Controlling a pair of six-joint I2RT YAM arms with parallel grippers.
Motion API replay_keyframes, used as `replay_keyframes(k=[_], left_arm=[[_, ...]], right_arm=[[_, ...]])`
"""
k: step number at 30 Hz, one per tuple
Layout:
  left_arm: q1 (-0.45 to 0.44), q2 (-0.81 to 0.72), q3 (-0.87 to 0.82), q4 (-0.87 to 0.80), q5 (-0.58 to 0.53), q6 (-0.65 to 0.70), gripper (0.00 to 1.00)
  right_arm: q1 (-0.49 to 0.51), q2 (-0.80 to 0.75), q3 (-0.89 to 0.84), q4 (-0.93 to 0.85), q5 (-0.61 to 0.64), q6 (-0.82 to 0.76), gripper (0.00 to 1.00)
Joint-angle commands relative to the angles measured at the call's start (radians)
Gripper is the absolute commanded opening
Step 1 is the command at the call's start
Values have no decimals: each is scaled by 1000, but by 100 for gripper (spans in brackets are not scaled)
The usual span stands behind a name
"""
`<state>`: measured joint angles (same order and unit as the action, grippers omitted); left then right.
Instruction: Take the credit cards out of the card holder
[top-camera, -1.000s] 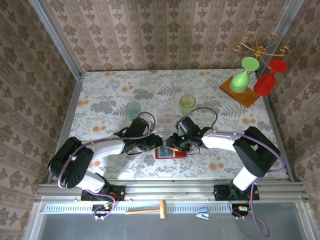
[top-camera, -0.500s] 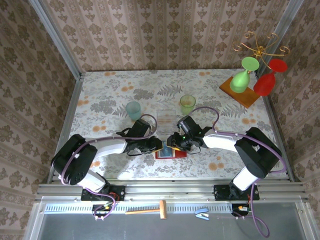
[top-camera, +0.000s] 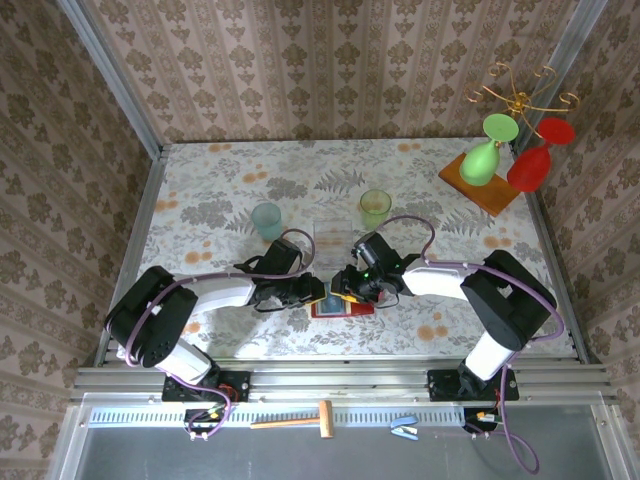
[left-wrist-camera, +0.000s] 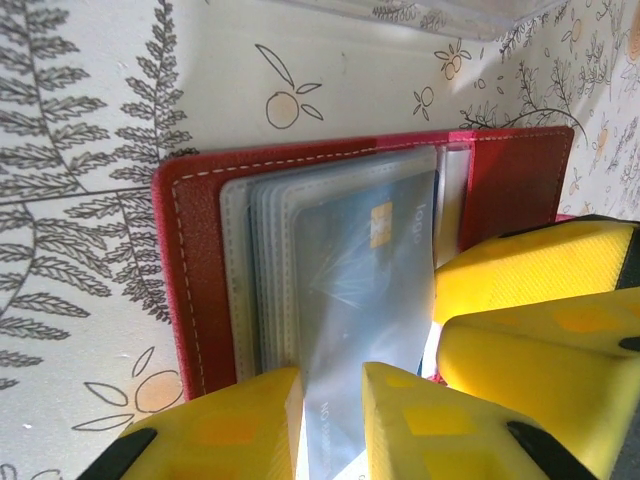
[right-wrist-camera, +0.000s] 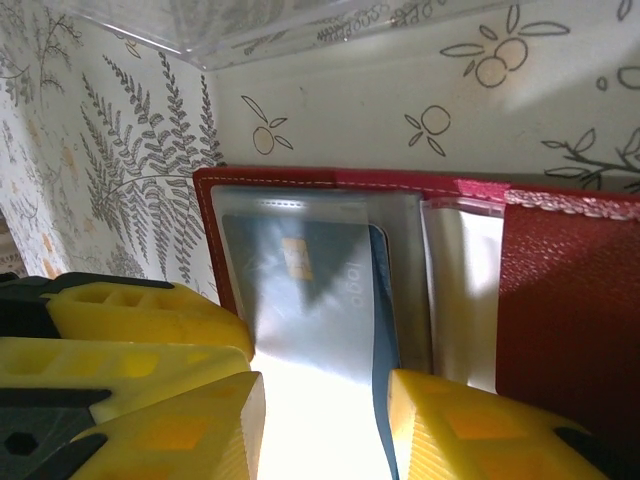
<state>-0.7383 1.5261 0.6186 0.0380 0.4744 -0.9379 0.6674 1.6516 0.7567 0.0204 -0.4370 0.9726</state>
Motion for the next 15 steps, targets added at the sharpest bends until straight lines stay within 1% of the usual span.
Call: replay_keyframes(k=[1,8,15], left_arm=[[1,20,-7,-21,-14,17,24],[2,20,-9,-24,-14,19,24],[1,22,-17,-18,-16,14,24]], right_arm=[[-3,16,-13,-4,-7,2,40],[-2,-20,-7,-88,66,-34,39],[-3,-40,2,-120,92,-50,39]])
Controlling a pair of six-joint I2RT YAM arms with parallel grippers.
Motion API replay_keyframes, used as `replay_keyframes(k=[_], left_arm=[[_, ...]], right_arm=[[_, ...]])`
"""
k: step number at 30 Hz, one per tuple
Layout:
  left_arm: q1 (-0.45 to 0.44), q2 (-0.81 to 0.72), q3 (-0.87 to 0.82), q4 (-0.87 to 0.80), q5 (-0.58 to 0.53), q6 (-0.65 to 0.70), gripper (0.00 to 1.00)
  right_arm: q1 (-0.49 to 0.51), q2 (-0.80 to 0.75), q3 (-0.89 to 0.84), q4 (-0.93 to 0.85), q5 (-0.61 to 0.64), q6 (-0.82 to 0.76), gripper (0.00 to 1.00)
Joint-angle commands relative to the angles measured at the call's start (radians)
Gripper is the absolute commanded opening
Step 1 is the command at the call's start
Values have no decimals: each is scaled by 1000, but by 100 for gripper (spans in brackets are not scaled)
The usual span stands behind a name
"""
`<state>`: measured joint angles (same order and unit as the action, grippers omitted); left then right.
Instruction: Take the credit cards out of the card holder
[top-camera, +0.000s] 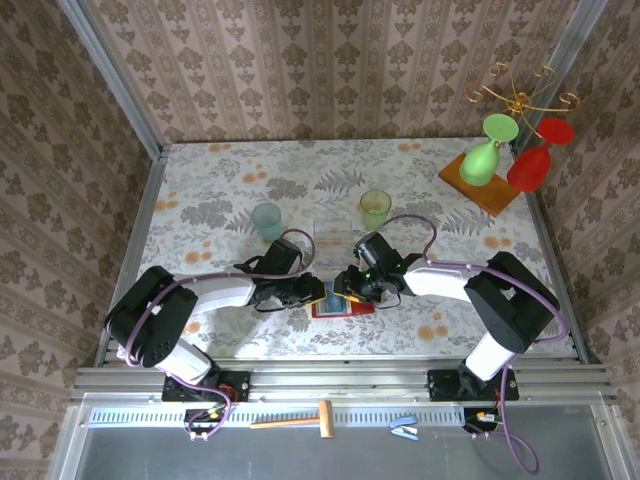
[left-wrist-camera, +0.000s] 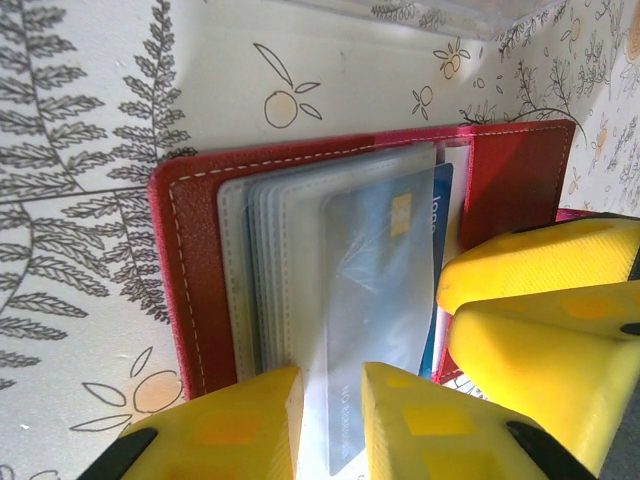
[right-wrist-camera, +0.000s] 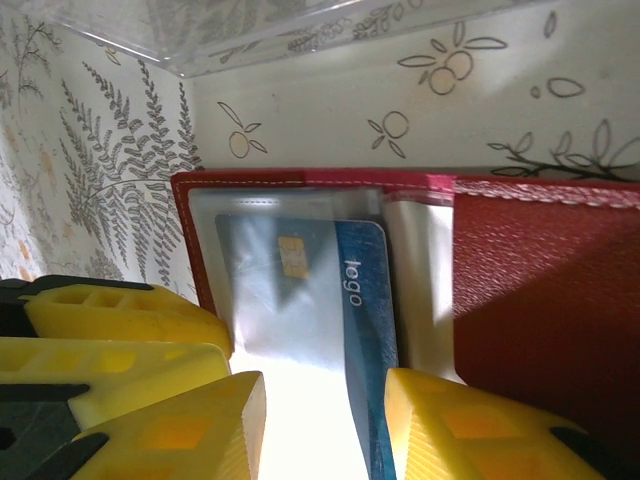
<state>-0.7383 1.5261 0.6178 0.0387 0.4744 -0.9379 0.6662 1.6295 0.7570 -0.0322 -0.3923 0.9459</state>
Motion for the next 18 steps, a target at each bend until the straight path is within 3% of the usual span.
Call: replay_keyframes(k=[1,18], left_arm=[[1,22,-17,-17,-16,14,24],[2,-46,81,-131,-22,56,24]], right_arm=[[-2,-18,4,-71,50,-26,39],[-25,-77,-11,-65,28,-30,41]])
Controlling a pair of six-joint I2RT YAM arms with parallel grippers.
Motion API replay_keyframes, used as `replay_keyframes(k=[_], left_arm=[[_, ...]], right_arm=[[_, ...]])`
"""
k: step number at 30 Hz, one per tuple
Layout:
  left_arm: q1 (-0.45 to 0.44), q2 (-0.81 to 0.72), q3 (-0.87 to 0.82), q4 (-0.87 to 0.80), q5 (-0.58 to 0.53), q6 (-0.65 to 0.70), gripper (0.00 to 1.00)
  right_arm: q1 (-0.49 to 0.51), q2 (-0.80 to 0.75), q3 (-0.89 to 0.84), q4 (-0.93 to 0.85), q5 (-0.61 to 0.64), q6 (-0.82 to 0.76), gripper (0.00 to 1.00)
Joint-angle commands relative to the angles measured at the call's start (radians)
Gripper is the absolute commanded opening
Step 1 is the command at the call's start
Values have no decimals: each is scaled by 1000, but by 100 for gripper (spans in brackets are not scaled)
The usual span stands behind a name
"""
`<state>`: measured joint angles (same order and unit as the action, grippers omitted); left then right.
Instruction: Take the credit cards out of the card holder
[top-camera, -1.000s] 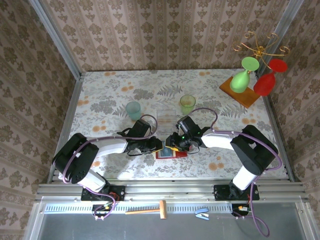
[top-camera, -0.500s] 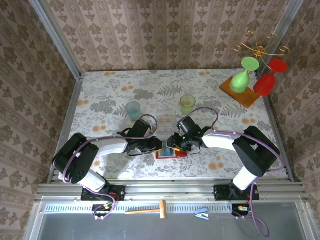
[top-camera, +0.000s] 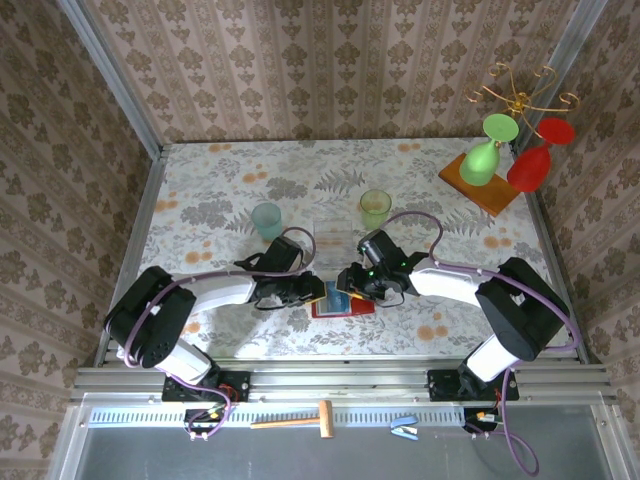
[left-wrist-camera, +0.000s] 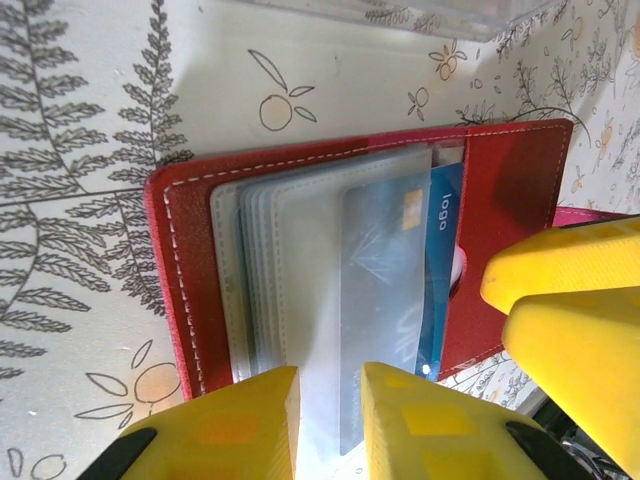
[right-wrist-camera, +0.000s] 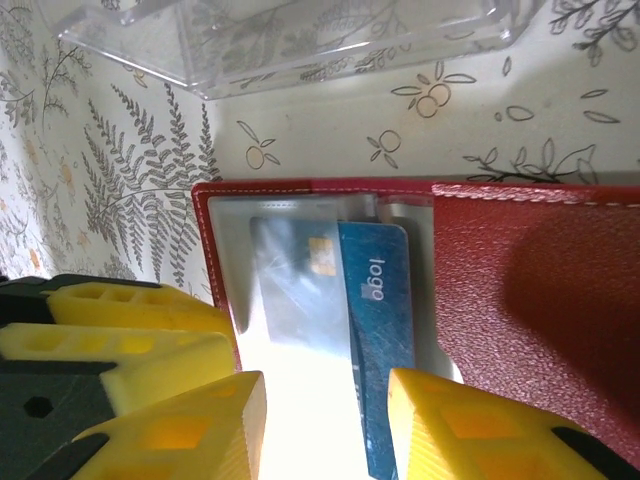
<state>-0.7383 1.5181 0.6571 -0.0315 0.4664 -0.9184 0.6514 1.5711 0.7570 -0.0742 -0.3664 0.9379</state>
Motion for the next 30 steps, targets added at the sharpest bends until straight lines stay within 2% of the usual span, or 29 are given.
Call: replay_keyframes(k=[1,5,11,17,24,30], left_arm=[[2,-40,48,-67,-14,38,24],[-13,-35,78,-75,-7,42,21],[-51,-3,125,-87,-12,49,19],[-62,24,128,-93,-29,56,17],[-66,55,110,-102,-55,68,15],[-68,69,99,-133,-94,84,14]], right_arm=[[-13,-18,-12,-25,-3,-26,42],[-31,-36,-22,-38,-1,-38,50],[-56,-48,-50,-11,-41,-43,54],[-67,-45,-81,68,-88,-26,51],[-79,7,-118,189,-155,19,40],[-82,43,-119,216,-173,29,33]])
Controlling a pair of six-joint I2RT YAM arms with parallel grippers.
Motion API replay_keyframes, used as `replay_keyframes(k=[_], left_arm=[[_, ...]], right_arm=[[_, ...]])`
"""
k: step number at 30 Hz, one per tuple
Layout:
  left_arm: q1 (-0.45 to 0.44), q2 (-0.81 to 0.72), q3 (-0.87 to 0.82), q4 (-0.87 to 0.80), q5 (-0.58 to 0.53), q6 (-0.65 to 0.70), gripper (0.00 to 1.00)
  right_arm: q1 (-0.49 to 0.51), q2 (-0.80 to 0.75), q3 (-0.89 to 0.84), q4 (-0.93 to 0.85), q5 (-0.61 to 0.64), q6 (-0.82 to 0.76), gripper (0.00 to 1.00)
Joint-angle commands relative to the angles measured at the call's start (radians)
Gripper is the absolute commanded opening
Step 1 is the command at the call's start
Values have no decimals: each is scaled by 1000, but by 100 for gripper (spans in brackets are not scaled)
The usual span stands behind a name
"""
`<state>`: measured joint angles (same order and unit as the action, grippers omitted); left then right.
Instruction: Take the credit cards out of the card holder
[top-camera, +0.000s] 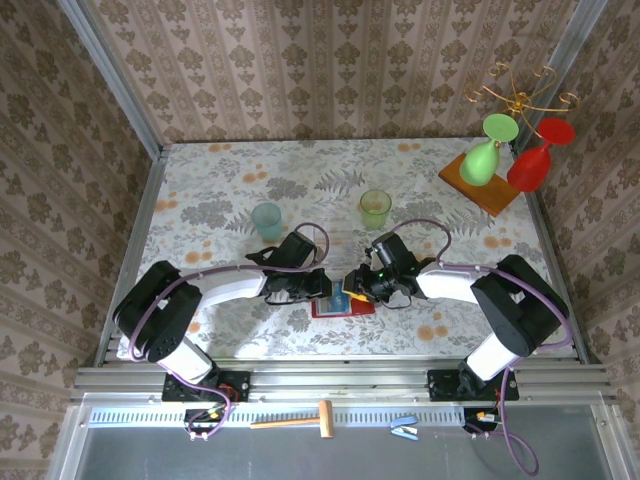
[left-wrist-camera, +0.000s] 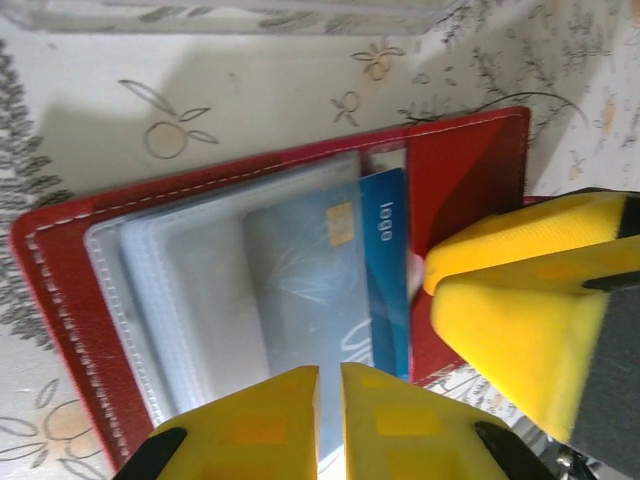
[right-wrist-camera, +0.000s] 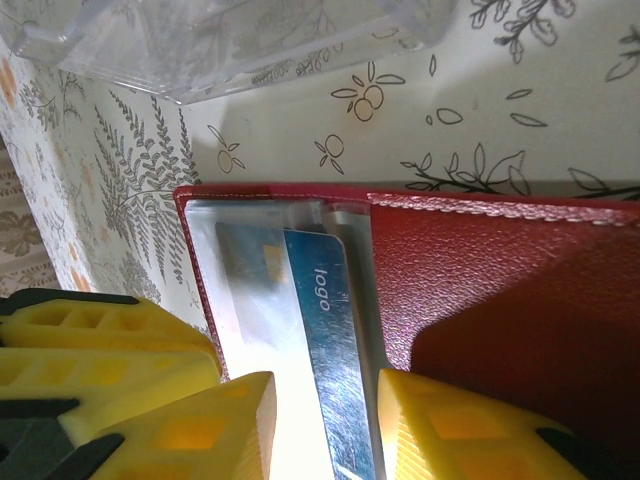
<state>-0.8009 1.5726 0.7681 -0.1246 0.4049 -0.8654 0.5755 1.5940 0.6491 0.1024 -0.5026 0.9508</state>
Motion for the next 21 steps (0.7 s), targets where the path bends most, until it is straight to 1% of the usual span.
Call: replay_keyframes(k=[1,14,17,21], left_arm=[[-5,15,-15,-38,-35,29,14],[-7,31,-41,-29,-46,28,13],[-7,34,-46,-29,-45,28,13],[-7,38,-47,-30,-50,29,13]], right_arm=[[-6,25,-11,43,-40,16,33],[-6,87,-19,80,-68,22,31],[-6,101,-25,118,-85,39,29],[-6,101,-23,128,-88,44,26]])
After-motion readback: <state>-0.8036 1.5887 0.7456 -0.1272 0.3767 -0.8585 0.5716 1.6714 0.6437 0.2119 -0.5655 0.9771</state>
